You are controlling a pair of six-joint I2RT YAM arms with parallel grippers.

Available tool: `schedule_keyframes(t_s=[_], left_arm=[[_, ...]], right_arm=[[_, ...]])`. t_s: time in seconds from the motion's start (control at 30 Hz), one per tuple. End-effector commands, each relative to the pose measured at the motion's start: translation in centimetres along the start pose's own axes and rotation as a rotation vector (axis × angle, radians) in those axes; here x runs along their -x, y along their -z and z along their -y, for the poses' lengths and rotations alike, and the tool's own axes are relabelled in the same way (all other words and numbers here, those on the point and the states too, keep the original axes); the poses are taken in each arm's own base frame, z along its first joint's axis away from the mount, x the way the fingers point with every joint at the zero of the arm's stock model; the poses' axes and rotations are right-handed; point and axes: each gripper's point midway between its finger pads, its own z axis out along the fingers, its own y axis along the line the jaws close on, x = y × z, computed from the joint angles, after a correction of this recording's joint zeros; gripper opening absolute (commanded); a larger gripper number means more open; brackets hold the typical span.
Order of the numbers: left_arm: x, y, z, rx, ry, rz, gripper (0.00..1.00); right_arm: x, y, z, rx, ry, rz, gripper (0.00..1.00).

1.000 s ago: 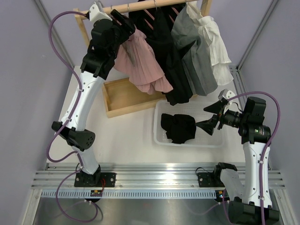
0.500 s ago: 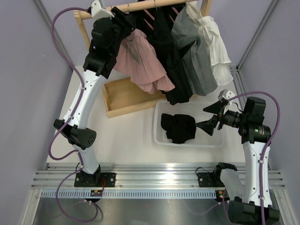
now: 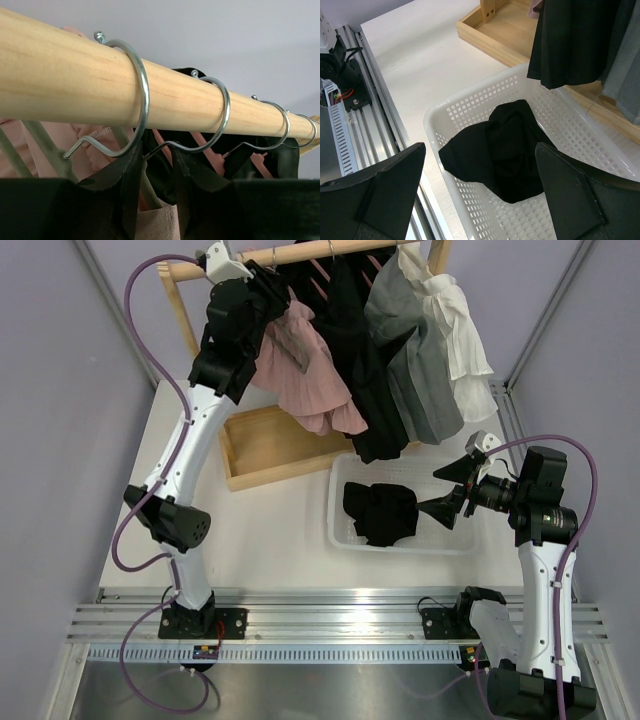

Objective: Remove the skirt from the hanger
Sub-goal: Pick up the hanger from the clothesline.

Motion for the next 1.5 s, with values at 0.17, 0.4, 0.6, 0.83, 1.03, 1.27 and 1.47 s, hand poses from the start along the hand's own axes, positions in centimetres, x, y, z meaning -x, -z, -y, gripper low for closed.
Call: schedule_keyframes(t_s=[0.17, 0.4, 0.6, 0.83, 1.03, 1.27, 1.47], left_arm=[[2.3, -0.1, 0.7, -0.02, -0.04, 0.073, 0.18], [4.1, 1.0, 3.2, -0.111, -0.021, 0.102, 0.0], [5.9, 2.4, 4.4, -0.14, -0.014, 0.13, 0.0], [6.2, 3.0, 5.1, -0.176, -0.027, 0.124, 0.0], [6.8, 3.3, 5.9, -0.21, -0.054, 0.134, 0.0], [8.0, 4.3, 6.9, -0.241, -0.093, 0.163, 0.0], [9.3, 5.2, 7.6, -0.254, -0.123, 0.197, 0.0]], right_arm=[[1.1, 0.3, -0.1, 0.003, 0.035, 0.015, 0.99], [1.0, 0.2, 0.0, 0.002, 0.03, 0.013, 1.0], [0.9, 0.2, 0.0, 0.004, 0.023, 0.012, 1.0], [0.9, 0.2, 0.0, 0.004, 0.025, 0.012, 0.99], [0.9, 0.2, 0.0, 0.005, 0.019, 0.01, 1.0], [0.9, 0.2, 0.1, 0.006, 0.019, 0.01, 0.99], [0.8, 0.1, 0.1, 0.006, 0.016, 0.009, 0.99]])
